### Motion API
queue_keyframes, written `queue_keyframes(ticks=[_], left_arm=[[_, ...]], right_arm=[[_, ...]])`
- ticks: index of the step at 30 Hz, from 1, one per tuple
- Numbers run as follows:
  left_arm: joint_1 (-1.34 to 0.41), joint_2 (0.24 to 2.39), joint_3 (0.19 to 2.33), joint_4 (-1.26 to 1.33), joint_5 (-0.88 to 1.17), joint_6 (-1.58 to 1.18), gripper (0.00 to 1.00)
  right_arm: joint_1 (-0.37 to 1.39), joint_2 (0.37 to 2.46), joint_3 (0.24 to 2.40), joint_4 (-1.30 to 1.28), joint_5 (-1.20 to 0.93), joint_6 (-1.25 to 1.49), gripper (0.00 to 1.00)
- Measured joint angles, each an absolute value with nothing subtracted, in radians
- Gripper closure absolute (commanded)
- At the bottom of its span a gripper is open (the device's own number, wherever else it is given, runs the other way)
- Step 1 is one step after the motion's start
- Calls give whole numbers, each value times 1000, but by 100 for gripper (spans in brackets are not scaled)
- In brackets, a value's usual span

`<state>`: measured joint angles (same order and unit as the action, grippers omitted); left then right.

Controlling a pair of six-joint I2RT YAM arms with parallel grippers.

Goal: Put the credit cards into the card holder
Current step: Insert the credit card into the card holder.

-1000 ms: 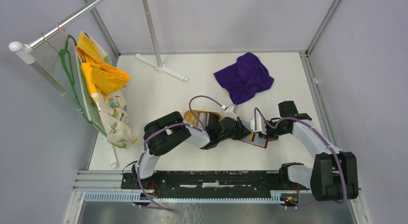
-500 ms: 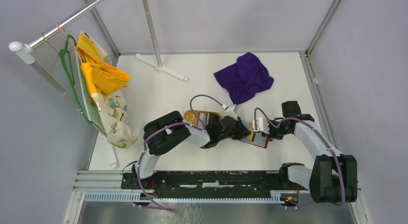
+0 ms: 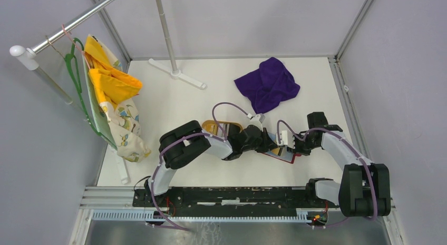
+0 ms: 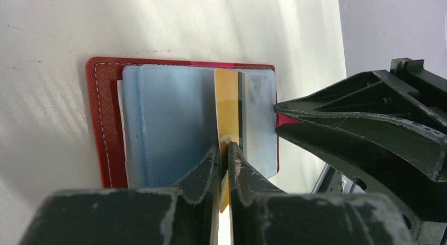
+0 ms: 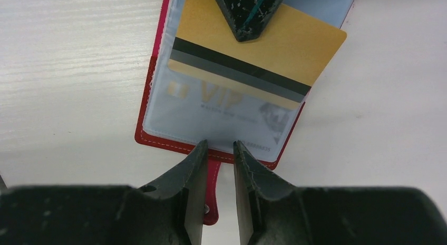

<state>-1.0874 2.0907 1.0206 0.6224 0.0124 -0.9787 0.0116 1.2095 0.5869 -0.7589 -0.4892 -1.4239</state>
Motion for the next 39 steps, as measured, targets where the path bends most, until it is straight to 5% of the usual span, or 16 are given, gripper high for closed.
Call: queue_keyframes(ticks=[20,39], left_arm=[[-1061,2126,1067,599,134,-979,85],[-1061,2115,1052,614,159,-979,63]], right_arm=[[12,1213,582,-749,-461,-1423,69],[12,1219,582,-745,-462,-1422,69]])
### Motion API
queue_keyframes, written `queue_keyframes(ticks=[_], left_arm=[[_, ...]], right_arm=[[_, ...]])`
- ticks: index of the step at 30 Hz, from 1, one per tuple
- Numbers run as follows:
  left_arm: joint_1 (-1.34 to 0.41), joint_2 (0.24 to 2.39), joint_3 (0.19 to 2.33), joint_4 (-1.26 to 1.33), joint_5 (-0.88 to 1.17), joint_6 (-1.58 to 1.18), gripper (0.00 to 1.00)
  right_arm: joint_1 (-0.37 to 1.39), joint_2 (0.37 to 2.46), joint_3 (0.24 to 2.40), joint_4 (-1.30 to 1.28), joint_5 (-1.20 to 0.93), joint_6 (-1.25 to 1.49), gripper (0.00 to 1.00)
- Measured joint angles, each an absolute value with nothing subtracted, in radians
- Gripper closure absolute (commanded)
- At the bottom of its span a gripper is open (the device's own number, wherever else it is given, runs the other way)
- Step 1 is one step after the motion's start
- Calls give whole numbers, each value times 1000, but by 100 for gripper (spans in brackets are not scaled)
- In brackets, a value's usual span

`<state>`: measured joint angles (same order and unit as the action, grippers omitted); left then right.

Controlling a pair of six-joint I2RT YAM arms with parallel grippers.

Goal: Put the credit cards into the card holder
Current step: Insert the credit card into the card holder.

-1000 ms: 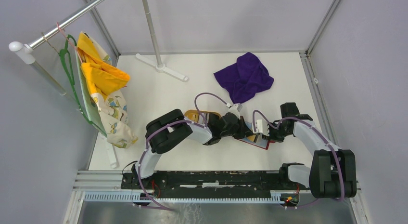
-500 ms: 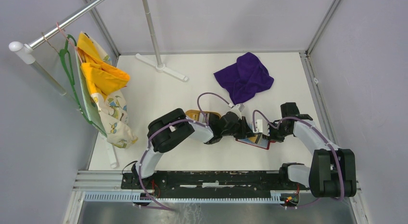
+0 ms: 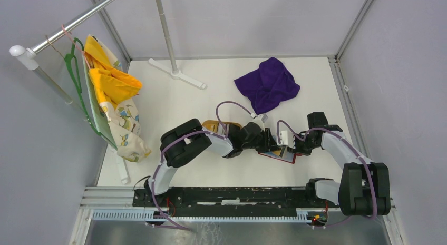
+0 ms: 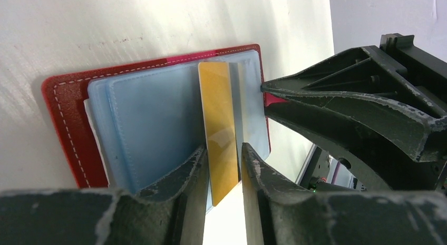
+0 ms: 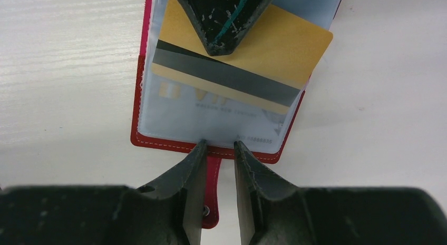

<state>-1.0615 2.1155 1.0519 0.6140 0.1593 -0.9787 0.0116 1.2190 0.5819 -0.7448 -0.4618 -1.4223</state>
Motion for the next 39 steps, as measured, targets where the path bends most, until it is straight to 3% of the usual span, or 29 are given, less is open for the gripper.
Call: queue_keyframes(ticks=[31,39], left_arm=[[-1093,2076,1159,341,115,-829,65],[-1110,2083,1168,344,116,-828,61]], right_arm=[[39,1225,582,-733,-453,-1422,69],[51,1225,582,-731,-448,-1423,69]])
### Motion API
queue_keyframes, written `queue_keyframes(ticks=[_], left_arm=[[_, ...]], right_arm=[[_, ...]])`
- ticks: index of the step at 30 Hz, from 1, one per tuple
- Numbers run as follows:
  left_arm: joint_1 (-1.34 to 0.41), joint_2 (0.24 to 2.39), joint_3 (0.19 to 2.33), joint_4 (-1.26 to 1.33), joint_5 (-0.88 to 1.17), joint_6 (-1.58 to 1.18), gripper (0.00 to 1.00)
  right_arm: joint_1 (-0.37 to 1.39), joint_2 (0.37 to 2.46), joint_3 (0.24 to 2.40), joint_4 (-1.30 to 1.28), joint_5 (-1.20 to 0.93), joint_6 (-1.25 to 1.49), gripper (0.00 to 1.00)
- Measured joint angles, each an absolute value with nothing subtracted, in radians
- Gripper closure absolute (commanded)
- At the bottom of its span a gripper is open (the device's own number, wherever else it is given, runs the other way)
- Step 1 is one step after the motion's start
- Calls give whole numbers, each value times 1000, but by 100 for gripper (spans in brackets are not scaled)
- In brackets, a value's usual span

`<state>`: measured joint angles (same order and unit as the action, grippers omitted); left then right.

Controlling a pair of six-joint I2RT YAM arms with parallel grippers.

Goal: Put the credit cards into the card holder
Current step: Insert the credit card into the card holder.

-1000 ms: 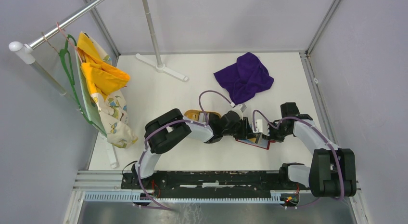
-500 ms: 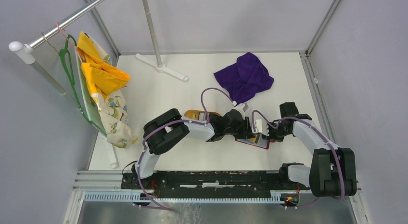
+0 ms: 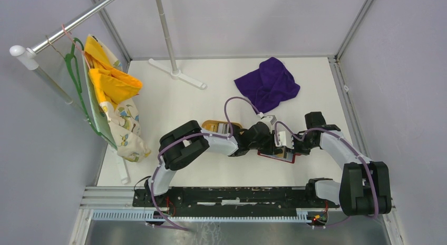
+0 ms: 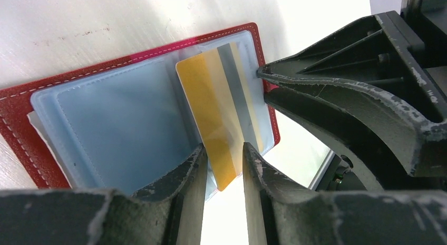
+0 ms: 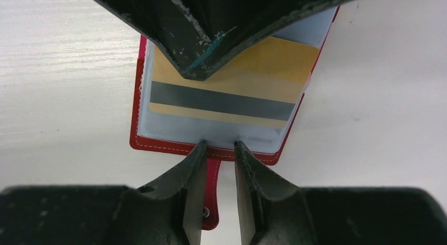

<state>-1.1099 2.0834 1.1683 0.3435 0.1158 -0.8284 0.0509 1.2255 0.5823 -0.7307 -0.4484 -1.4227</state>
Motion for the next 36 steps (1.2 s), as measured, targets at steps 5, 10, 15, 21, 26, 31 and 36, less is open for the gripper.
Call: queue_keyframes(ticks=[5,10,15,21,26,31,36], left_arm=[[-1110,2078,1159,355,112,-828,56],[-1108,2037,1110,353,104,-828,55],[-1108,2008,1071,354,88,-826,55],[-1107,1964,1034,333,54,-812,55],[-1107,1916,1015,284,-2,-781,67],[-1103,1882,1019,226,-56,-741,87],[-1095,1900,1047,175,-72,-717,94]], right_arm=[[51,1222,582,-731,-453,-1422,68],[64,1215,575,-730,-500,-1419,68],[66,1209,567,-728,-533,-1411,68],[68,1209,558,-718,-572,-1407,68],[75,1209,558,-710,-584,-1402,68],[79,1209,554,-701,-587,-1400,68],[79,1209,552,-697,-588,-1399,68]])
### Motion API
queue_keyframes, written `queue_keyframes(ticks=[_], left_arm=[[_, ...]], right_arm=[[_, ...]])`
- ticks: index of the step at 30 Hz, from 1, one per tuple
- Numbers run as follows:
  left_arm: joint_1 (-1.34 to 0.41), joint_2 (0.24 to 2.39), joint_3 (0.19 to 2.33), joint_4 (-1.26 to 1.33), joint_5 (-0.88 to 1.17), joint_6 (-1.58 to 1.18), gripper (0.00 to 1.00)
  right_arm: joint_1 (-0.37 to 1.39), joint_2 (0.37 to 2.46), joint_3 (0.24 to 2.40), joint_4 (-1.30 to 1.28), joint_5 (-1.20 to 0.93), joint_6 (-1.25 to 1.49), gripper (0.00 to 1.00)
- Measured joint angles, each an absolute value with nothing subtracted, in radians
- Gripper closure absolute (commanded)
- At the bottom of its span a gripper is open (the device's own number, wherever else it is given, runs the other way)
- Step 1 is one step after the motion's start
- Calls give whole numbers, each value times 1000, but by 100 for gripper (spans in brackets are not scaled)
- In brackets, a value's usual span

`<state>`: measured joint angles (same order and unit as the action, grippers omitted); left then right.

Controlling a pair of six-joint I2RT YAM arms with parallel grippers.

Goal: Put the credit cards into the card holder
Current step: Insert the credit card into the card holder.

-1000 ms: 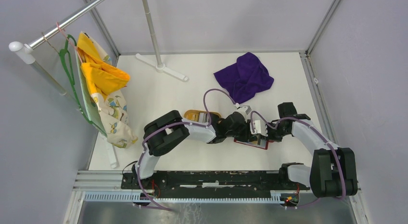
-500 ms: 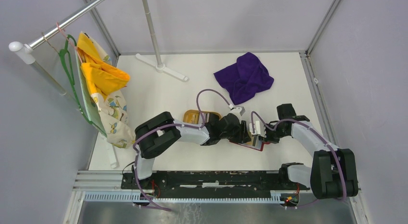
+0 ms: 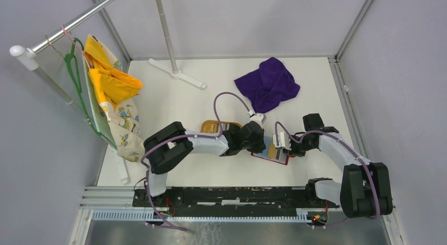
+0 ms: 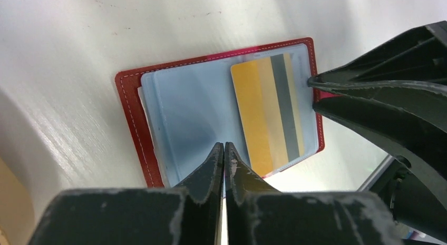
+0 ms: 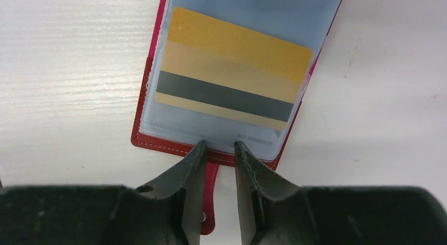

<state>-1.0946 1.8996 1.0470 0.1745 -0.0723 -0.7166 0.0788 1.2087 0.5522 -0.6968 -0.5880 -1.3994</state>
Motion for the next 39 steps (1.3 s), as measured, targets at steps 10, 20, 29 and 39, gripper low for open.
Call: queue_keyframes(ticks=[10,20,29,39], left_arm=[[-1092,1977,1129,144,-40,-691,94],[-1094,2034,1175,183,57,-692,93],[-1095,2032,1167,197,51,-693,86],[-1104,1840,1047,170,-48,-667,85]], right_arm=[[79,1209,552,-696,-588,-1399,68],[81,1209,552,-694,-583,-1392,68],[80,1197,552,-697,-584,-1390,67],[49,1026,582,-744,-723,-1394,61]])
